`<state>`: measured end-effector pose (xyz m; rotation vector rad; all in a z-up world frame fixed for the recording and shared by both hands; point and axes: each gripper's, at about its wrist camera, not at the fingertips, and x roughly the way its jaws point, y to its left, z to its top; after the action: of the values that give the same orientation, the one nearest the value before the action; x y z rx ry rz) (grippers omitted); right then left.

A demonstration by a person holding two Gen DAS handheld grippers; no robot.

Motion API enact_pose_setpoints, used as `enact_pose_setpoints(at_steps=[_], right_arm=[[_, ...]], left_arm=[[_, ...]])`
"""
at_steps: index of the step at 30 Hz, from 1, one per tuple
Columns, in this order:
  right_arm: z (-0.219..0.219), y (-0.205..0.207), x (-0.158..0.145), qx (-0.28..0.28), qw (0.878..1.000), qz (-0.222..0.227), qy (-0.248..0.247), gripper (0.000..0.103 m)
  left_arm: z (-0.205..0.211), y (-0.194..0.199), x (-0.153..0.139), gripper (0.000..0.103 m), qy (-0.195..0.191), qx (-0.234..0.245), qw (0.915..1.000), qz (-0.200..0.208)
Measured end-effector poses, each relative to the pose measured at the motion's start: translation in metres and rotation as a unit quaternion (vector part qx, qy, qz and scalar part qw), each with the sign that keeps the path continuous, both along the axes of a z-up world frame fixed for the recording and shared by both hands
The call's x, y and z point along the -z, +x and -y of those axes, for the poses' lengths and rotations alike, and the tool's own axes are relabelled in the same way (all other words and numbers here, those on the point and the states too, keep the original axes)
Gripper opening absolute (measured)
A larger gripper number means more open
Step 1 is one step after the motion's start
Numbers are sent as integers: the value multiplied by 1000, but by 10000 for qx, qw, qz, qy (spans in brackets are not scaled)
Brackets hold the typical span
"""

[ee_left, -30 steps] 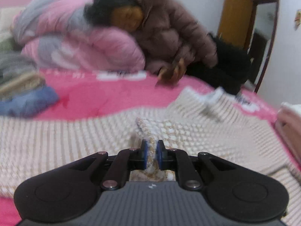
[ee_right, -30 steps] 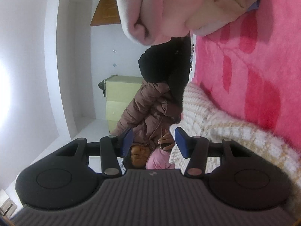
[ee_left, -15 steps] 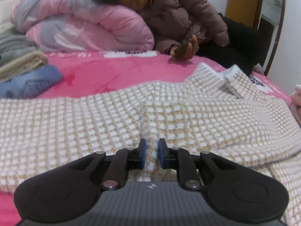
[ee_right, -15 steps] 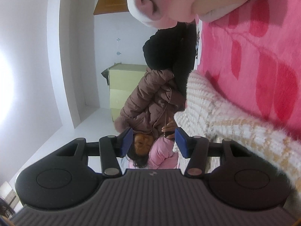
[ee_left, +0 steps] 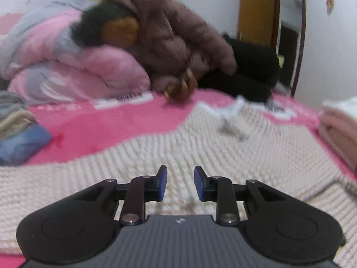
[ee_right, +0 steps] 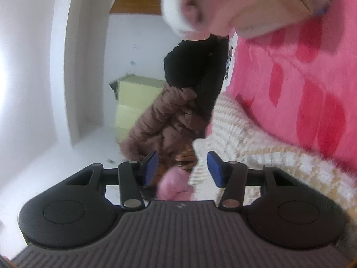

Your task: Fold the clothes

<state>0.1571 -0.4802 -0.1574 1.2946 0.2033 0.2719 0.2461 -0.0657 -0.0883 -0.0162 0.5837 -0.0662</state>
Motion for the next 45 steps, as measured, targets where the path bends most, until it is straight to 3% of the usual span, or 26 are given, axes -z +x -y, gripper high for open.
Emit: enact_pose_setpoints(at_steps=[2,4,7,11,14,15,18,21,25,28,31,35,39,41,44,45], right_arm=[[-7,1,-21,75,9947,-394,-945,29],[-19,7,-46,150,9766,-697,-2030,22],[-41,26,-74,-40,9437,-915,-3178,14],[-70,54,-74,-619,8712,-1429,-4655,13],[-90,72,-64,-1150,8027,-1878,-5543,12],[-94,77,-67,-1257,7874,-1961,-5707,11],[-90,84,-106,-1067,8159,-1581,-5459,11],[-91,106,-109,-757,8086,-1452,-5651,11],[-83,132,-44,-1108,7967,-2018,-5588,9],[-76,139,-73,-950,8177,-2110,-5271,10],[-81,158,-88,-687,8089,-1773,-5563,11],[-80,187,-46,-1027,7952,-2016,-5625,8],[-75,205,-79,-868,8096,-2103,-5412,9],[-73,222,-86,-599,8048,-1979,-5563,10],[-63,255,-58,-602,8007,-2209,-5535,9],[-60,259,-47,-588,8046,-2237,-5469,8]], left_arm=[[-8,6,18,30,-33,-103,9996,-271],[-17,5,23,30,-257,-74,9993,-251],[-30,3,27,30,-596,-22,9980,-193],[-40,2,31,30,-924,2,9956,-131],[-51,1,33,30,-1274,18,9918,-132],[-54,0,34,30,-1382,22,9903,-129],[-60,-1,35,29,-1566,35,9876,-120],[-62,-1,36,29,-1668,47,9859,-106],[-68,0,38,28,-1859,70,9825,-100],[-71,0,40,28,-1941,85,9809,-97],[-72,0,41,28,-1999,93,9797,-90],[-76,0,42,28,-2114,102,9773,-93],[-76,0,43,28,-2118,108,9772,-82],[-75,0,43,28,-2128,107,9770,-79],[-76,0,43,28,-2149,118,9765,-80],[-76,0,43,28,-2155,117,9764,-79]])
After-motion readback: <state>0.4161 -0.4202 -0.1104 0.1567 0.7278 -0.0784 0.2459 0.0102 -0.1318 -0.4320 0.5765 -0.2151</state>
